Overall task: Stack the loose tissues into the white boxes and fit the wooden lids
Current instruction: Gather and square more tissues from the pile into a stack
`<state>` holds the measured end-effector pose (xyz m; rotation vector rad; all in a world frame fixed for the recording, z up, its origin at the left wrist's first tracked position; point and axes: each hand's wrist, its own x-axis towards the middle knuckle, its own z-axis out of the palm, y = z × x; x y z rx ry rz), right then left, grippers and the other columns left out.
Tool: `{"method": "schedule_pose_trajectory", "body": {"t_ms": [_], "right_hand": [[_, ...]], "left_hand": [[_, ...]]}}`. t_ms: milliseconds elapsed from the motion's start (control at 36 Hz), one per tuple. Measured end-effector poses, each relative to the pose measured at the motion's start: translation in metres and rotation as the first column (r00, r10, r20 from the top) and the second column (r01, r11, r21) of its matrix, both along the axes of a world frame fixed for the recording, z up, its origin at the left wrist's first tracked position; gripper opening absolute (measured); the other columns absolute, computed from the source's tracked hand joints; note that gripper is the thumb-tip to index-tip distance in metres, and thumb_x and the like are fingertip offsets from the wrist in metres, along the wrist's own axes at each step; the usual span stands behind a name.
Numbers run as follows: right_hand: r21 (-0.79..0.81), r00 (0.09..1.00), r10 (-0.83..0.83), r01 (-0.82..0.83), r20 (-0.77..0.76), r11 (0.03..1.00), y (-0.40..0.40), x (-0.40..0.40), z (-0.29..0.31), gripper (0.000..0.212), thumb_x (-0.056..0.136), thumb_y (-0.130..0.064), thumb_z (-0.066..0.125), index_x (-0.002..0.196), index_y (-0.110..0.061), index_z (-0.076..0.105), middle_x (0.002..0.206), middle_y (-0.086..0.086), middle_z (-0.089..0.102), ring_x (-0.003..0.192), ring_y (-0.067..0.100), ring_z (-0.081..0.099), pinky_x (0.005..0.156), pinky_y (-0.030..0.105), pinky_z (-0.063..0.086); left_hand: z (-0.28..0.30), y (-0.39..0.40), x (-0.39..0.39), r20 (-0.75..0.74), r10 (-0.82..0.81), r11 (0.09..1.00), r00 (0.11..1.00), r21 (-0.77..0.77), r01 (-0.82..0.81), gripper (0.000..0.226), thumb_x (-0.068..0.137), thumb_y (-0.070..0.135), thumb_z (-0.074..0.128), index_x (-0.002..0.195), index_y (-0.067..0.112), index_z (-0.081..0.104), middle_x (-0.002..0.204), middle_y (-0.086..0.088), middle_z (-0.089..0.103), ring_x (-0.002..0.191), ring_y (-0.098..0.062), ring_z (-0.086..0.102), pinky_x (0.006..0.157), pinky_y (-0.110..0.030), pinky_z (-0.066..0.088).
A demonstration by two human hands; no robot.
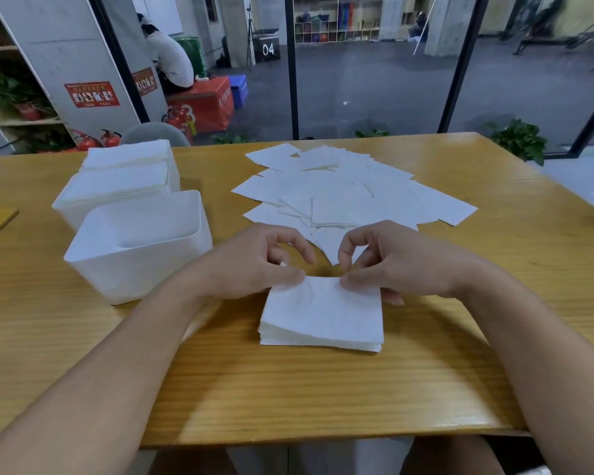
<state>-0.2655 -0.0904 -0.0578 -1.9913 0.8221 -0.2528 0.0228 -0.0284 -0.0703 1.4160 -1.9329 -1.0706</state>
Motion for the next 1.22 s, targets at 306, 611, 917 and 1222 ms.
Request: {"method": "schedule_pose_trajectory", "body": {"t_ms": [306, 611, 917, 1222], "right_hand": [[-0.301, 0.98, -0.182, 0.15, -0.08, 0.942, -0.009, -0.001, -0.005, 0.034, 0.08, -0.053, 0.09, 0.076, -0.025, 0.07, 0.059, -0.009, 0.061, 0.053, 0.006, 0.055, 0.048, 0.019, 0.039], [-0.594, 0.966, -0.248, 0.239, 0.068, 0.768, -0.018, 0.014, -0.03, 0.015, 0.085, -0.043, 0.09, 0.095, -0.04, 0.079, 0.102, -0.025, 0.065, 0.085, 0.005, 0.061, 0.068, 0.024, 0.046], [-0.642, 0.975, -0.223, 0.157, -0.021, 0.75, -0.016, 0.031, -0.033, 0.01, 0.097, -0.028, 0.078, 0.088, -0.033, 0.078, 0.094, -0.019, 0.065, 0.087, -0.007, 0.057, 0.066, 0.017, 0.035], [-0.444, 0.905, -0.307, 0.415, 0.295, 0.795, -0.021, 0.022, -0.02, 0.013, 0.104, -0.031, 0.07, 0.091, -0.032, 0.072, 0.094, -0.016, 0.071, 0.079, 0.003, 0.06, 0.066, 0.013, 0.041]], "left_hand": [[-0.008, -0.004, 0.003, 0.234, 0.116, 0.975, 0.965, -0.21, -0.066, 0.029, 0.08, 0.06, 0.089, 0.097, 0.038, 0.08, 0.082, 0.013, 0.06, 0.072, -0.005, 0.054, 0.065, -0.018, 0.044], [-0.014, -0.001, -0.015, 0.253, -0.028, 0.989, 0.967, -0.136, 0.064, 0.037, 0.082, 0.066, 0.086, 0.11, 0.046, 0.072, 0.103, 0.016, 0.064, 0.093, -0.003, 0.057, 0.078, -0.021, 0.046], [-0.011, 0.001, -0.017, 0.282, -0.032, 0.993, 0.959, -0.103, 0.064, 0.036, 0.084, 0.067, 0.084, 0.098, 0.038, 0.069, 0.099, 0.006, 0.065, 0.081, -0.006, 0.053, 0.071, -0.027, 0.047], [-0.017, 0.0, -0.018, 0.304, 0.056, 0.992, 0.951, -0.126, -0.018, 0.046, 0.077, 0.081, 0.075, 0.102, 0.044, 0.065, 0.104, 0.018, 0.062, 0.11, -0.006, 0.05, 0.091, -0.033, 0.045]]}}
